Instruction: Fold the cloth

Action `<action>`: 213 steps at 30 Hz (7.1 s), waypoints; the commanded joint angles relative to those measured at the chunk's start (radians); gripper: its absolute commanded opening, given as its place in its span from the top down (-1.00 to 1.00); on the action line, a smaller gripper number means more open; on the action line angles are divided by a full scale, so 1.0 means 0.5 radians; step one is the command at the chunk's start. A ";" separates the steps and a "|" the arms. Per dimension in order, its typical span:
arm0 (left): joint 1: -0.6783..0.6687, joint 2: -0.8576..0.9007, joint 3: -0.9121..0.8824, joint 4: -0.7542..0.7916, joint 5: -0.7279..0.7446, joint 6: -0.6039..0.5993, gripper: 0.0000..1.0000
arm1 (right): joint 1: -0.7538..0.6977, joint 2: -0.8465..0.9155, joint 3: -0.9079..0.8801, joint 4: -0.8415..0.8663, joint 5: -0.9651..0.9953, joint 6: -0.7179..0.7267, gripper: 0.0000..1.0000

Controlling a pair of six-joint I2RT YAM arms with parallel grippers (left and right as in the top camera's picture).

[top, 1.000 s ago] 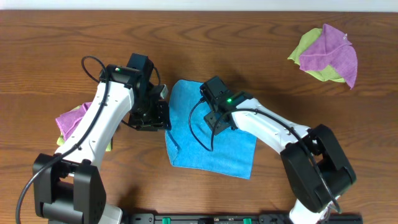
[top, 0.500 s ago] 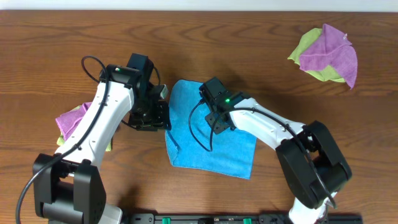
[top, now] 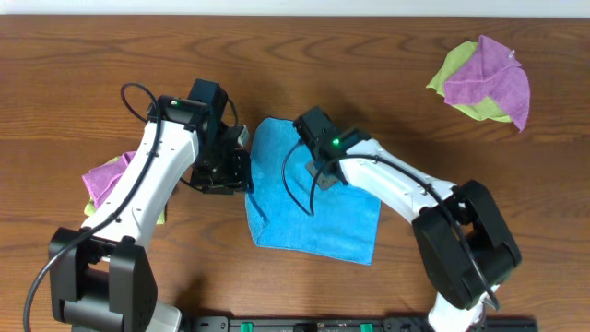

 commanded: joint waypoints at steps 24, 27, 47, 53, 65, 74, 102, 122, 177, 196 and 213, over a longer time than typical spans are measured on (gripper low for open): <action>0.011 -0.029 0.040 -0.075 0.014 0.024 0.20 | -0.343 0.010 0.139 0.121 0.394 -0.009 0.97; 0.011 -0.029 0.040 -0.100 0.014 0.024 0.20 | -0.365 0.010 0.139 0.179 0.394 -0.009 0.97; 0.011 -0.029 0.040 -0.185 0.014 0.056 0.24 | -0.392 0.010 0.139 0.360 0.552 -0.043 0.51; 0.011 -0.029 0.040 -0.224 0.014 0.069 0.30 | -0.414 0.010 0.139 0.388 0.656 -0.053 0.25; 0.011 -0.029 0.040 -0.226 0.014 0.077 0.31 | -0.433 0.010 0.139 0.378 0.880 -0.053 0.17; -0.009 -0.029 0.043 -0.136 0.162 0.084 -0.47 | -0.295 -0.086 0.140 -0.053 0.620 0.214 -0.04; -0.534 0.220 0.041 0.131 -0.044 -0.177 -0.54 | -0.319 -0.836 0.140 -0.794 -0.312 0.787 -0.08; -0.774 0.346 0.008 -0.009 -0.435 -1.263 -0.52 | -0.319 -0.836 0.140 -0.834 -0.358 0.809 -0.06; -0.794 0.347 -0.373 0.048 -0.631 -1.324 0.88 | -0.319 -0.898 0.140 -0.869 -0.378 0.808 -0.01; -0.792 0.346 -0.385 -0.229 -0.822 -1.328 -0.43 | -0.459 -1.256 0.140 -1.353 -0.435 1.096 -0.10; -0.791 -0.610 -0.395 0.006 -0.563 -1.460 -0.54 | -0.909 -2.374 -0.405 -1.610 -0.926 1.042 -0.32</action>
